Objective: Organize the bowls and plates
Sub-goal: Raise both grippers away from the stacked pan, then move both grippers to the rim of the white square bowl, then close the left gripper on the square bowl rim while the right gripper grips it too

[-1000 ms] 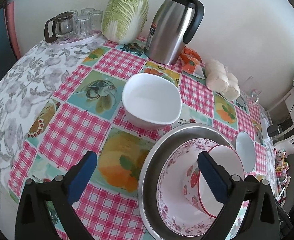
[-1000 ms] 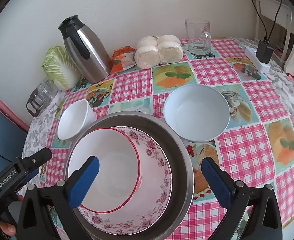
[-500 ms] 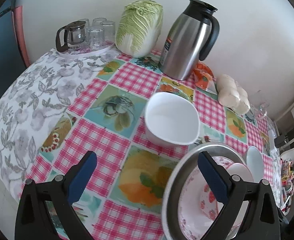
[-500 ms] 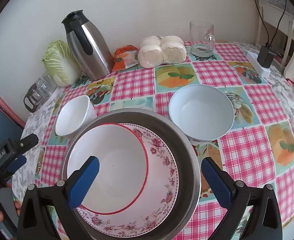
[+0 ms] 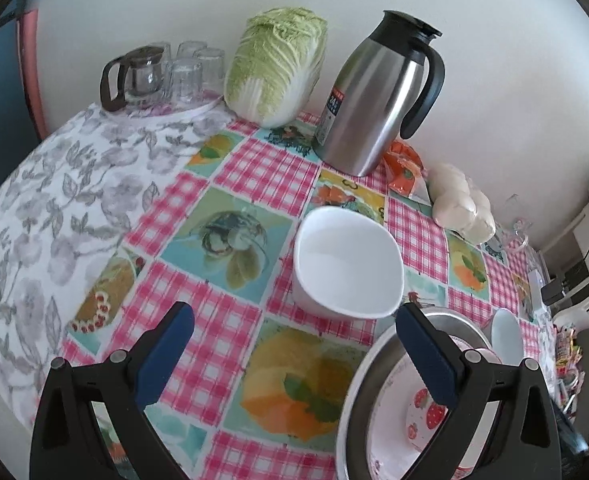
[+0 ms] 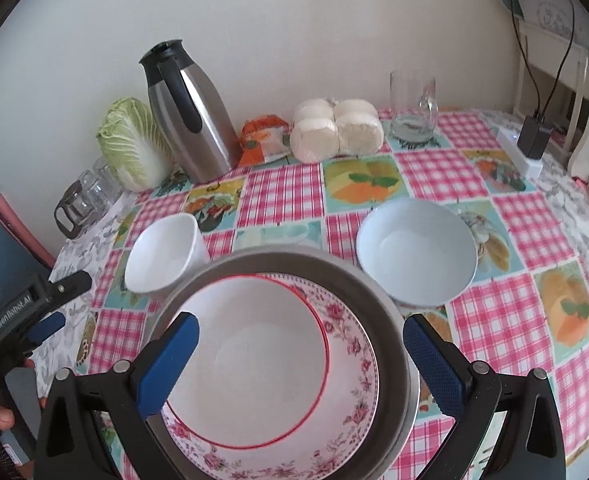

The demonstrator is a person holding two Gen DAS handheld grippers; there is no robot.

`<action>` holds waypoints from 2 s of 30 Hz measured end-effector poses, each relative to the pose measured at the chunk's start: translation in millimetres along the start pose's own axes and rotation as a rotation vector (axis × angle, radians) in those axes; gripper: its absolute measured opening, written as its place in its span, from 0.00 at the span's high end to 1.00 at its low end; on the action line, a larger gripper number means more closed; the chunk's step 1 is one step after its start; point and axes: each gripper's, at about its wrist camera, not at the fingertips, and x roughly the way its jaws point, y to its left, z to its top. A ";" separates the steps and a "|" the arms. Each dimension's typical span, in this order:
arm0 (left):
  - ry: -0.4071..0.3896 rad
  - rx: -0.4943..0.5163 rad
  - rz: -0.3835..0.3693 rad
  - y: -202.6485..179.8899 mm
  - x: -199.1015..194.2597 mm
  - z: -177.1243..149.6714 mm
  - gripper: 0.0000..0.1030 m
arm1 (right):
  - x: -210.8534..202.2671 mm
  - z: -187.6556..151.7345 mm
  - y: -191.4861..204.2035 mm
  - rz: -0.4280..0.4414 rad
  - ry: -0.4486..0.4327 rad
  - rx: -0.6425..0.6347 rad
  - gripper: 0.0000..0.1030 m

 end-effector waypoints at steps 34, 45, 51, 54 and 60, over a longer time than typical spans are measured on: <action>0.066 -0.155 -0.019 40.9 61.1 45.0 0.02 | 67.5 91.1 107.1 -0.104 0.153 -0.049 0.00; 0.059 -0.210 -0.035 41.6 77.6 51.3 0.03 | 104.1 89.8 119.9 -0.168 0.211 -0.102 0.04; 0.127 -0.235 -0.064 46.2 99.1 45.6 0.04 | 122.4 82.9 119.3 -0.179 0.244 -0.103 0.10; 0.136 -0.236 -0.090 45.3 103.0 45.8 0.18 | 129.9 79.9 118.8 -0.186 0.260 -0.113 0.21; 0.154 -0.208 -0.126 36.4 109.1 45.7 0.49 | 143.2 73.7 120.3 -0.172 0.291 -0.118 0.36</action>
